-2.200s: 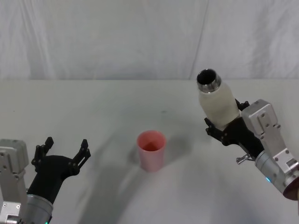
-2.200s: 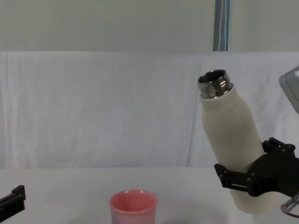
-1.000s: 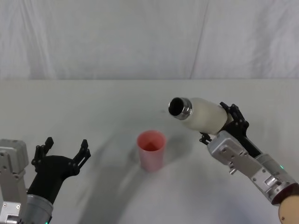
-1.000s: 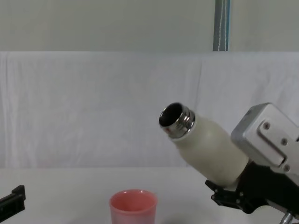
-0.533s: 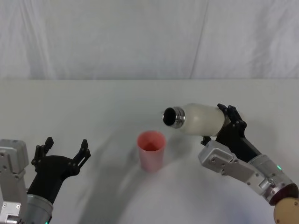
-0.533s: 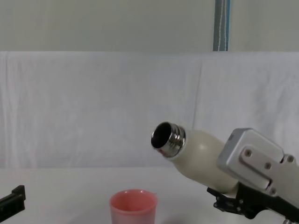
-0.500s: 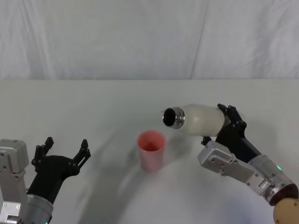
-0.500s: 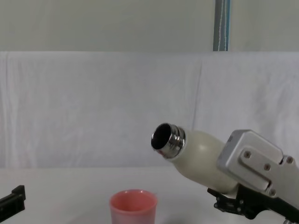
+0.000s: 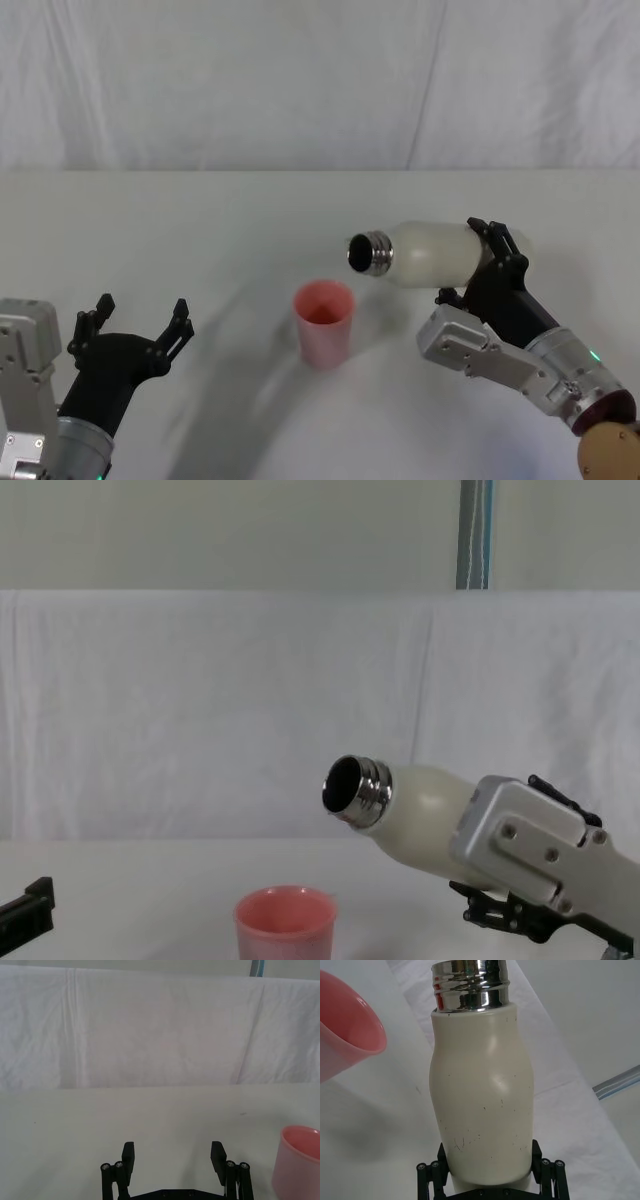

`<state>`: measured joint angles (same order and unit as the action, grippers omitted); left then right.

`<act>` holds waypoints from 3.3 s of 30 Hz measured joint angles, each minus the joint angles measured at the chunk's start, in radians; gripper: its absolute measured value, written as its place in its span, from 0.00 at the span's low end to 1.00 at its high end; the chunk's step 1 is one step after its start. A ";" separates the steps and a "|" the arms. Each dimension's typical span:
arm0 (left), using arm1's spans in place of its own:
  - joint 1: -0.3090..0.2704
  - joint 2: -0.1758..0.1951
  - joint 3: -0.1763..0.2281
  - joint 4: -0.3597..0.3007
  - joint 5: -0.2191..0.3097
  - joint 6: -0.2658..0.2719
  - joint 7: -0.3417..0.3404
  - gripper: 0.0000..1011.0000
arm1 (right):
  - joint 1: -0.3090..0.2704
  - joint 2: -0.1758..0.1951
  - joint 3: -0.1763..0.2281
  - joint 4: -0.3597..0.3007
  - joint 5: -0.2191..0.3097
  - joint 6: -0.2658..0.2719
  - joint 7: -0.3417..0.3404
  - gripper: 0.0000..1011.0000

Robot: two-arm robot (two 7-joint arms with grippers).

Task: Grasp the thermos with one hand and pour water into the cup lid.

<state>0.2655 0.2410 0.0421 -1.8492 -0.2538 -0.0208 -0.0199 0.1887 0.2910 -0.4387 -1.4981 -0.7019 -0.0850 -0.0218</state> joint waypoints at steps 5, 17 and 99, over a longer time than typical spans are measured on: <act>0.000 0.000 0.000 0.000 0.000 0.000 0.000 0.99 | 0.008 0.000 -0.010 0.010 -0.025 0.007 -0.012 0.95; 0.000 0.000 0.000 0.000 0.000 0.000 0.000 0.99 | 0.026 -0.001 -0.029 0.033 -0.074 0.026 -0.032 0.95; 0.000 0.000 0.000 0.000 0.000 0.000 0.000 0.99 | 0.117 0.006 -0.107 0.153 -0.198 0.015 -0.132 0.95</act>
<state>0.2655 0.2409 0.0421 -1.8492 -0.2538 -0.0208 -0.0199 0.3055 0.2966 -0.5457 -1.3451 -0.9001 -0.0696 -0.1533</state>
